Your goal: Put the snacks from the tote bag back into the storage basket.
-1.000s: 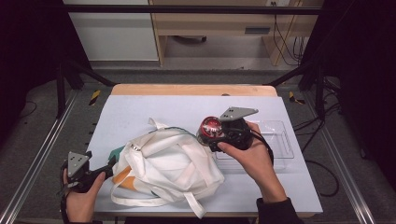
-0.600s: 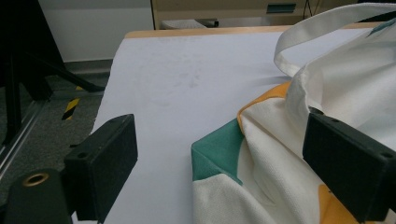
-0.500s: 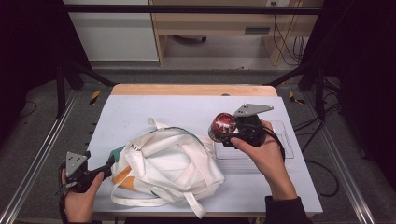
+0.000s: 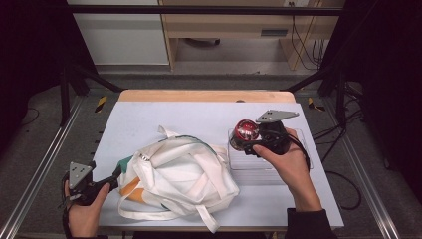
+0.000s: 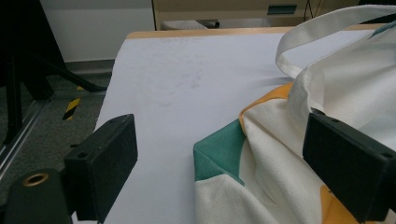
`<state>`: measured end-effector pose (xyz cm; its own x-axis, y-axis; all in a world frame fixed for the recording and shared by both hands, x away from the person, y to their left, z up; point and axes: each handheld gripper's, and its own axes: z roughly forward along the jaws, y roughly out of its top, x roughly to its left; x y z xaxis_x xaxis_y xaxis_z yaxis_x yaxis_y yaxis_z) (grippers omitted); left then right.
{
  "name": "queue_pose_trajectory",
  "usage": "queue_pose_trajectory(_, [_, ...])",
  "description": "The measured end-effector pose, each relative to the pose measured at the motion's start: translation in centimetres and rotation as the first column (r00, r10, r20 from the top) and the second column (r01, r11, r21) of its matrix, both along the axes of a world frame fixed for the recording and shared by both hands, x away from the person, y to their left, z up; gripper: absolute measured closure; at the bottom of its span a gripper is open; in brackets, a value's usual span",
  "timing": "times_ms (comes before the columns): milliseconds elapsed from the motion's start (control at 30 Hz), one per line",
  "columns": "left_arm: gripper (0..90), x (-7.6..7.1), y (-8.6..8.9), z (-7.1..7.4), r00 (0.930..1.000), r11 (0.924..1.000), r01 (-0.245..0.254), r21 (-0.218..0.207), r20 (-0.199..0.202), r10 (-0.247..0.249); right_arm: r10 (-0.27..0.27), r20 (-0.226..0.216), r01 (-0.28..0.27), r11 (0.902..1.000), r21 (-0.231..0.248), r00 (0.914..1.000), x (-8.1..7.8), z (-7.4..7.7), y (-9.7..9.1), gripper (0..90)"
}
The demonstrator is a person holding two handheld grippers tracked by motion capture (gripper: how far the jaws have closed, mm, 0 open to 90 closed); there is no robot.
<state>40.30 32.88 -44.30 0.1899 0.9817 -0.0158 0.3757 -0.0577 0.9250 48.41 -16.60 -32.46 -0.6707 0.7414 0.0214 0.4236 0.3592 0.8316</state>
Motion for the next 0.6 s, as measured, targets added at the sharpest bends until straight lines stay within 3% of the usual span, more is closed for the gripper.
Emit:
queue_pose_trajectory(400, [9.6, -0.01, -0.15, 0.04, 0.9999, 0.9999, 0.009, 0.005, 0.007, -0.009, 0.006, -0.019, -0.006, 0.9998, -0.017, 0.9998, 0.37, -0.39, -0.74, 25.9])
queue_pose_trajectory(600, [7.7, -0.15, -0.33, 0.06, 0.9999, 0.9999, 0.008, 0.013, 0.012, -0.008, 0.048, -0.017, -0.049, 0.9942, -0.095, 0.9987, 0.49, -0.99, -0.35, 25.9])
